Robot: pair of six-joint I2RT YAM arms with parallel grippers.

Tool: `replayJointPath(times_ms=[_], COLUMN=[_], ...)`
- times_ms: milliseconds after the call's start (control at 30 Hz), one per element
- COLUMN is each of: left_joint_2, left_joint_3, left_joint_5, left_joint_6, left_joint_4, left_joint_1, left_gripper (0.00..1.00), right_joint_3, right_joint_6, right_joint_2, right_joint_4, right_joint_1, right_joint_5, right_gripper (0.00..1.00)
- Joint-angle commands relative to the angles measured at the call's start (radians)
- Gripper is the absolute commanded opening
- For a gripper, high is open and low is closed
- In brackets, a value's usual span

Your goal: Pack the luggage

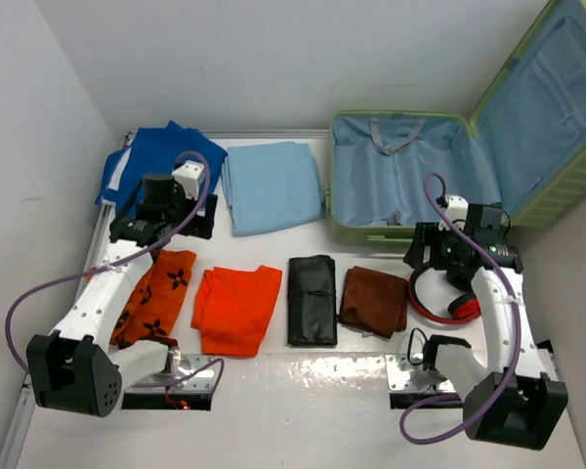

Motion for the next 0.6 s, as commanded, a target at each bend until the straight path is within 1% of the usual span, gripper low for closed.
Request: replayJointPath(times_ms=[0, 33, 67, 100, 133, 233, 267, 400, 467, 500, 533, 567], left_joint_2=[0.057, 0.085, 0.115, 0.148, 0.213, 0.324, 0.408, 0.605, 0.678, 0.746, 0.780, 0.813], left_joint_3=[0.068, 0.106, 0.129, 0.151, 0.172, 0.255, 0.302, 0.428, 0.506, 0.531, 0.557, 0.580], left_joint_5=[-0.119, -0.160, -0.237, -0.268, -0.298, -0.348, -0.348, -0.348, -0.339, -0.323, -0.323, -0.323], left_joint_6=[-0.025, -0.025, -0.025, -0.025, -0.007, 0.019, 0.031, 0.041, 0.041, 0.041, 0.041, 0.041], left_joint_4=[0.030, 0.030, 0.030, 0.030, 0.030, 0.040, 0.040, 0.040, 0.040, 0.040, 0.040, 0.040], left_joint_1=[-0.007, -0.021, -0.021, -0.030, -0.030, -0.030, -0.030, -0.030, -0.020, -0.011, -0.010, -0.010], left_gripper=[1.00, 1.00, 1.00, 1.00, 1.00, 1.00, 1.00, 1.00, 1.00, 1.00, 1.00, 1.00], right_joint_3=[0.059, 0.065, 0.069, 0.090, 0.096, 0.134, 0.150, 0.208, 0.248, 0.256, 0.294, 0.306], right_joint_6=[-0.032, -0.035, -0.034, -0.070, -0.081, -0.094, -0.094, -0.086, -0.071, -0.064, -0.052, -0.049], right_joint_2=[0.003, 0.007, 0.010, 0.015, 0.019, 0.033, 0.048, 0.082, 0.096, 0.111, 0.127, 0.133], right_joint_4=[-0.009, -0.012, -0.019, -0.030, -0.038, -0.059, -0.064, -0.119, -0.134, -0.148, -0.156, -0.165], right_joint_1=[0.008, 0.014, 0.018, 0.023, 0.028, 0.040, 0.041, 0.051, 0.054, 0.057, 0.061, 0.063], right_joint_5=[0.005, 0.014, 0.020, 0.023, 0.031, 0.040, 0.040, 0.026, 0.008, -0.010, -0.021, -0.047], right_gripper=[0.74, 0.75, 0.75, 0.75, 0.75, 0.78, 0.78, 0.81, 0.85, 0.87, 0.87, 0.90])
